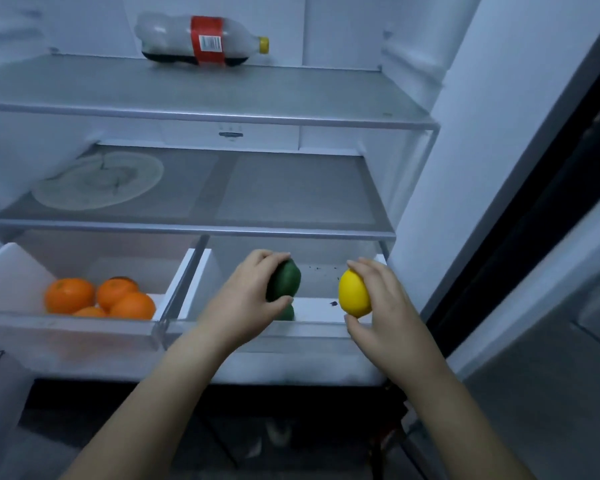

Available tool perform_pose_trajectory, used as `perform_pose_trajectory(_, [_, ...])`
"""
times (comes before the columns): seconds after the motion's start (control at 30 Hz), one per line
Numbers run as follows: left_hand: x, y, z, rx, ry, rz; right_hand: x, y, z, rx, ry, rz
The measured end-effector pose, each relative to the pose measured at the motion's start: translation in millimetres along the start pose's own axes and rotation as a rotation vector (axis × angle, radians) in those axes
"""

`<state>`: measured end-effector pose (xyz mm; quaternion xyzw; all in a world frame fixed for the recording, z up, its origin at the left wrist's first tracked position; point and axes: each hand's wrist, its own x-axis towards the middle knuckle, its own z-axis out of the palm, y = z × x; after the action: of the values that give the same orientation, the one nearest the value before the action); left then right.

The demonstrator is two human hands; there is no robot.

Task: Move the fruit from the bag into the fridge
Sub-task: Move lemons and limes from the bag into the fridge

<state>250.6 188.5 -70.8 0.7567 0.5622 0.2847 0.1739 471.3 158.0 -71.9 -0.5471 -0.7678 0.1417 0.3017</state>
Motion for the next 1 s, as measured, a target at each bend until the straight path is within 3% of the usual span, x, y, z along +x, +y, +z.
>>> perform_pose_trajectory(0.23, [94.0, -22.9, 44.0, 0.346, -0.568, 0.109, 30.5, 26.9, 19.6, -0.011, 0.008, 0.109])
perform_pose_trajectory(0.43, [118.8, -55.3, 108.3, 0.444, -0.845, 0.197, 29.2, 38.2, 30.4, 0.043, 0.015, 0.194])
perform_pose_trajectory(0.73, [106.4, -87.3, 147.4, 0.251, -0.863, 0.124, 27.1, 40.3, 37.7, 0.051, 0.04, 0.271])
perform_pose_trajectory(1.0, [109.1, -84.0, 138.3, 0.271, -0.872, 0.102, 24.7, 39.1, 38.4, 0.039, 0.059, 0.274])
